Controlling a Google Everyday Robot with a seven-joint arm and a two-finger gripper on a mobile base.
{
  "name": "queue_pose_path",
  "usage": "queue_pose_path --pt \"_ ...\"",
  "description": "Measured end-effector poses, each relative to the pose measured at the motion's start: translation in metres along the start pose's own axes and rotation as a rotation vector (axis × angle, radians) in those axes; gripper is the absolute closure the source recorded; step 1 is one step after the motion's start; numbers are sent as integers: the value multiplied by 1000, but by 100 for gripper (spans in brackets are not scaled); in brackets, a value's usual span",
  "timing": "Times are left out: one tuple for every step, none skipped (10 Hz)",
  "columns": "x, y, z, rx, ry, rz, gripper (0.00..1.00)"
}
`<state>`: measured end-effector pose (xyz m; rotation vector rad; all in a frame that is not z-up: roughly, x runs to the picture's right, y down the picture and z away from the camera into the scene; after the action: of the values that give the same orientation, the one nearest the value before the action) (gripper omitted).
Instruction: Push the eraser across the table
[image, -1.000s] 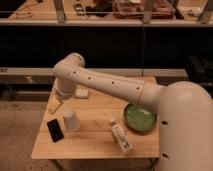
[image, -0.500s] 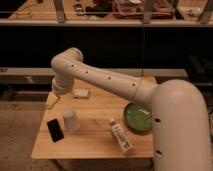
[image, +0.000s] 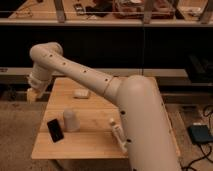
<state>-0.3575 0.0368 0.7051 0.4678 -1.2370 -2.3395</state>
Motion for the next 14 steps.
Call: queue_pose_path --pt "4 -3 9 11 0 -24 75" --pt "3 -3 9 10 0 -24 75" --pt "2 -1 8 9 1 -21 75" --pt "2 -1 8 8 1 -21 75" --pt "2 -2 9 4 -6 -27 75" --pt "-2 -1 16 -14 -29 -40 75" --pt "-8 1 26 -45 -63 -63 75" --pt "-19 2 48 -104 -119 -118 75" --pt "-23 -1 68 -144 -146 -179 75" --pt "-23 -6 84 -164 -140 -229 75" --pt "-17 -15 99 -179 -94 -270 75" --pt "-12 -21 105 -182 -53 -274 75" --pt "-7 -29 112 -187 7 -260 75" --pt "-9 -35 119 -186 40 -246 75"
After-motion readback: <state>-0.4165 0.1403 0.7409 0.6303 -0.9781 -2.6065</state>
